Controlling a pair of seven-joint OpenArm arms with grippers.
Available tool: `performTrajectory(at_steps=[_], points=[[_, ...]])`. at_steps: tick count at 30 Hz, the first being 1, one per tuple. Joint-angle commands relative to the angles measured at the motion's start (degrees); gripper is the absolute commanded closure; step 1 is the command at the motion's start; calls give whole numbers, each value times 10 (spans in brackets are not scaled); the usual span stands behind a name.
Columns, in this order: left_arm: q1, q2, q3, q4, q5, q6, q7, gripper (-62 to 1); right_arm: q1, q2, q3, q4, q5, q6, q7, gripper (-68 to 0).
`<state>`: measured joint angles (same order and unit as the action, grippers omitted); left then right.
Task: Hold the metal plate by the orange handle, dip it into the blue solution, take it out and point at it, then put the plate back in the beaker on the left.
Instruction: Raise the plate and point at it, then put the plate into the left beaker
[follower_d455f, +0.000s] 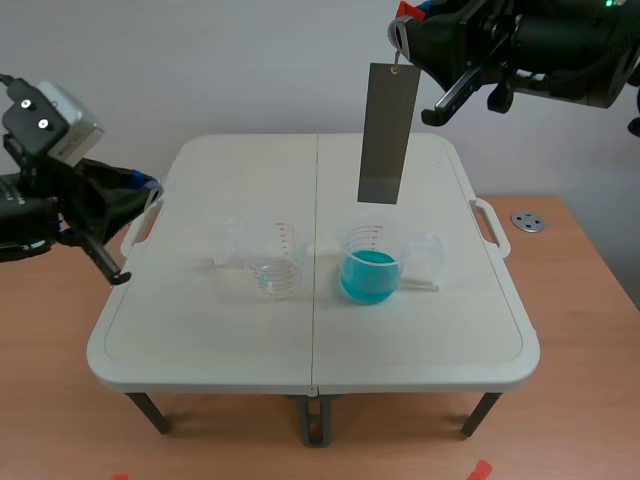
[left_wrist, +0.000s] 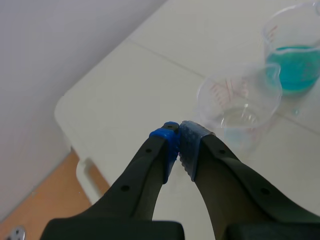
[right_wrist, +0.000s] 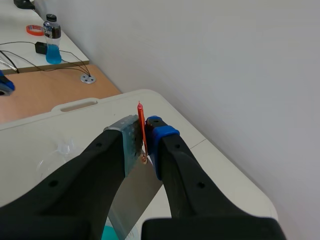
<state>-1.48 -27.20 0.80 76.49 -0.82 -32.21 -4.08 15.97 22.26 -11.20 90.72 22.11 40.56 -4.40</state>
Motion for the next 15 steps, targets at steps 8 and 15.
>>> performTrajectory(at_steps=[8,15], points=[[170,-54,-102,12,-16,26,-64,-16,10,4,4,13,7,-2,8,-13],[306,-55,-144,11,-16,45,-68,-16,10,4,4,13,7,-2,9,-13]])
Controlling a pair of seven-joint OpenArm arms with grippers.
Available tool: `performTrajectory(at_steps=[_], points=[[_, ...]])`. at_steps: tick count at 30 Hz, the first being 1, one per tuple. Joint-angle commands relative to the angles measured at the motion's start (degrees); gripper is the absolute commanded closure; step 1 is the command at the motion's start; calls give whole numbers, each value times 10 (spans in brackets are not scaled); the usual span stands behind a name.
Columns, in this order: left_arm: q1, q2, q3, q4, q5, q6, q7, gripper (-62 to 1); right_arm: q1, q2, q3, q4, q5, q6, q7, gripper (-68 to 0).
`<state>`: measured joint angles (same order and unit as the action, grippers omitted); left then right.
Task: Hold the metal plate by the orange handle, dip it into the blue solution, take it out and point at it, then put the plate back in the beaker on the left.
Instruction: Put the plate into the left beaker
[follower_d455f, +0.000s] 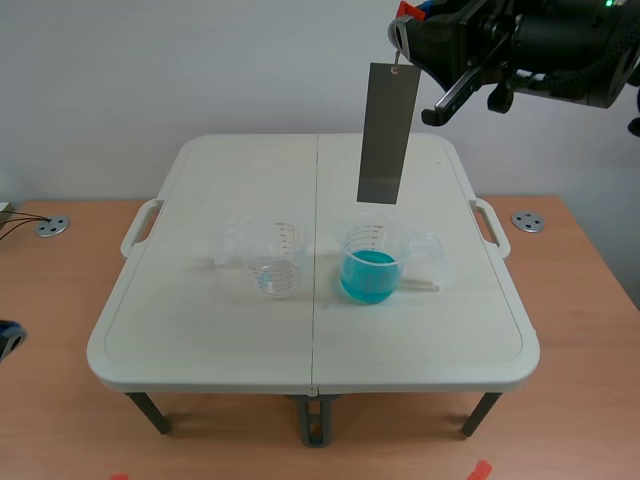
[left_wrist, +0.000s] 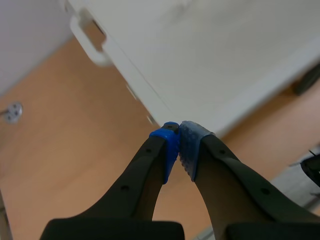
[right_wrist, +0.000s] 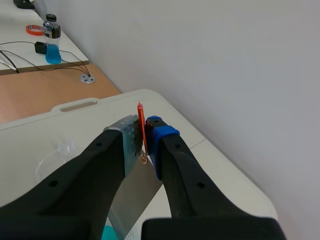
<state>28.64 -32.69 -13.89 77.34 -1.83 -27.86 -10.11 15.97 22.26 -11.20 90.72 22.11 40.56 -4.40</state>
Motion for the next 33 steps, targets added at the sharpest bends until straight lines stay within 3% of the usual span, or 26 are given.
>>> performTrajectory(at_steps=[1,7,14,24,33], points=[[24,0,3,2,-6,2,-8,-16,10,4,4,13,7,-2,9,-13],[115,34,3,-11,-5,2,-9,-16,11,4,4,14,7,-2,9,-13],[142,79,4,-62,1,1,-8,-16,23,-1,3,14,11,-2,9,-13],[142,82,29,-122,1,1,-8,-16,55,-30,-14,14,15,-2,-17,-13],[142,82,63,-160,1,1,-8,-16,82,-82,-37,14,11,-2,-50,-13]])
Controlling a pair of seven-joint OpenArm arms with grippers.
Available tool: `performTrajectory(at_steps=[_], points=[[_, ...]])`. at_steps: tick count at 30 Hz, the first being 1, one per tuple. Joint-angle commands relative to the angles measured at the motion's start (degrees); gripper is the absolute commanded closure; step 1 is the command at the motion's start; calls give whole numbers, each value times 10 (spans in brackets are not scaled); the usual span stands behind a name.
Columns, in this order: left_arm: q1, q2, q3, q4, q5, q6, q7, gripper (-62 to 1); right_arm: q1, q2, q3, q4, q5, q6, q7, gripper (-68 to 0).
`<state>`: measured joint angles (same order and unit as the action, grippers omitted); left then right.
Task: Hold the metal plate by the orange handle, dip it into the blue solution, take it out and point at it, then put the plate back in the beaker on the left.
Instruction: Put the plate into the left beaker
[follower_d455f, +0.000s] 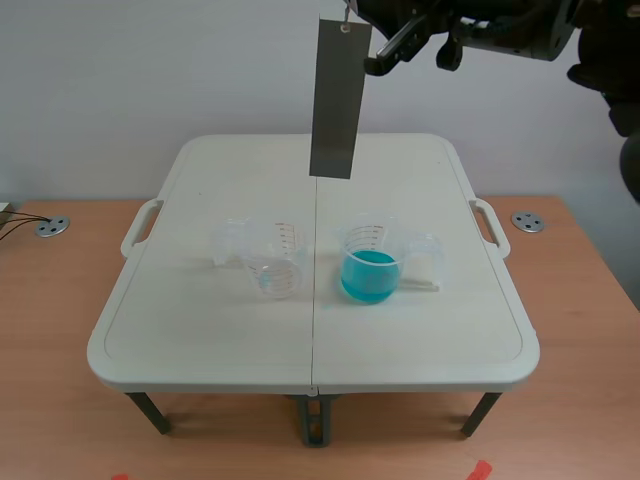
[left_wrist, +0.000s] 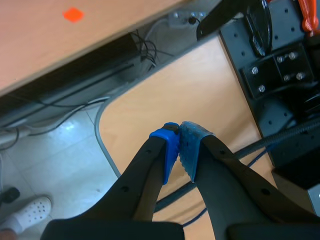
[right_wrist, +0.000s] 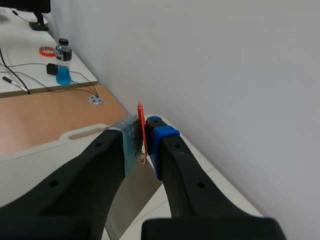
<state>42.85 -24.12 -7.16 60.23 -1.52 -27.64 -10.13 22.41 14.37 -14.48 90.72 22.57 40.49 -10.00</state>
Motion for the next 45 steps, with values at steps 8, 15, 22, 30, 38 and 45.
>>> performTrajectory(at_steps=[8,15,22,30,38,45], points=[[0,-3,-4,12,-2,-2,-5,-16,25,-51,-31,13,-12,-2,-8,-13],[2,-3,-4,12,-2,-2,-6,-16,25,-88,-51,13,-38,-2,-15,-13],[22,6,-4,10,2,-1,-4,-16,25,-107,-73,11,-44,-2,-23,-13],[22,33,-4,-26,33,0,-5,-16,25,-114,-81,-20,-45,-4,-21,-13],[10,35,-4,-60,33,0,-6,-16,25,-114,-81,-41,-51,-4,-4,-13],[9,35,-4,-62,33,0,-6,-16,25,-114,-81,-56,-59,-4,14,-13]])
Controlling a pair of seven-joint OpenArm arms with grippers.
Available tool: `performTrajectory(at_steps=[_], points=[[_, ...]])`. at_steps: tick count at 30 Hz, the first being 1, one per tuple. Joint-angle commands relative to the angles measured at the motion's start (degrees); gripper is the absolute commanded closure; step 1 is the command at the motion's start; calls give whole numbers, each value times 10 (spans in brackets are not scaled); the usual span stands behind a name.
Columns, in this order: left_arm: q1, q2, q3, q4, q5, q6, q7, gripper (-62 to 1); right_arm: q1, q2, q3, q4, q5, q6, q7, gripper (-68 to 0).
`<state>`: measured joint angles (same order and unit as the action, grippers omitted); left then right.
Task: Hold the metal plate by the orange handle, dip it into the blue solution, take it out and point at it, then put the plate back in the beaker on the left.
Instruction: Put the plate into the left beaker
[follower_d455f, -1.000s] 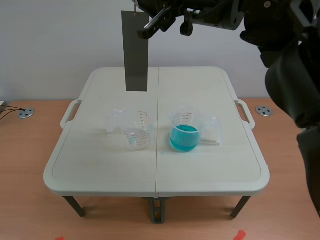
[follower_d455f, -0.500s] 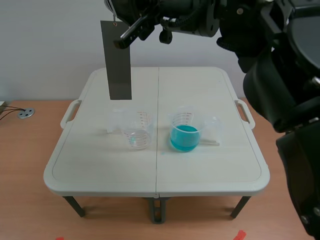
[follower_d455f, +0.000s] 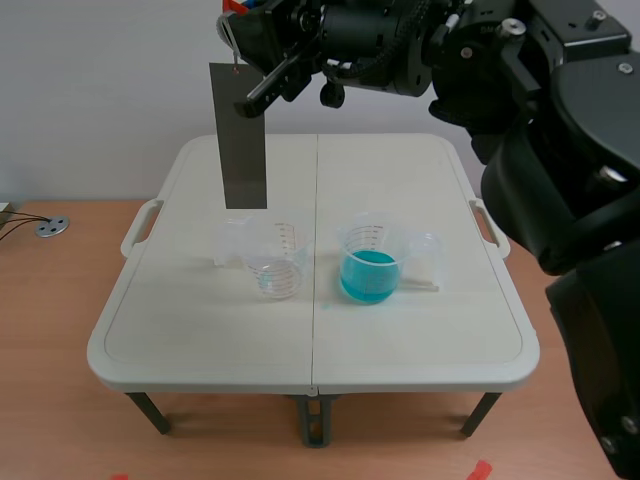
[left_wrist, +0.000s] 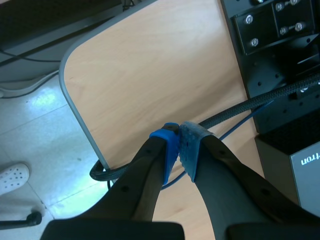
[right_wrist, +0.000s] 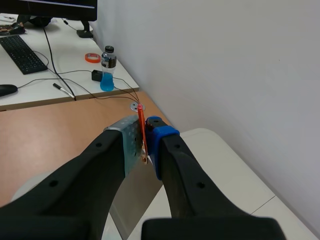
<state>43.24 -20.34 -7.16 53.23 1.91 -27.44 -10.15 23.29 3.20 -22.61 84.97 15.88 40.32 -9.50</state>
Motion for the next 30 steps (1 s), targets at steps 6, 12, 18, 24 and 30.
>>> performTrajectory(at_steps=[6,12,18,24,30], points=[[5,-3,-4,8,-2,-2,-6,-16,16,-2,0,-10,8,-2,15,-13],[5,-3,-4,8,-2,-2,-6,-16,16,-2,0,-27,8,-2,25,-13],[5,-3,-4,8,-2,-2,-6,-16,16,-2,0,-51,-1,-2,49,-13],[5,-3,-4,8,-2,-2,-5,-16,16,-2,0,-68,-24,-2,72,-13],[5,-4,-4,7,-2,-2,-6,-16,16,-2,0,-87,-40,-2,92,-13]])
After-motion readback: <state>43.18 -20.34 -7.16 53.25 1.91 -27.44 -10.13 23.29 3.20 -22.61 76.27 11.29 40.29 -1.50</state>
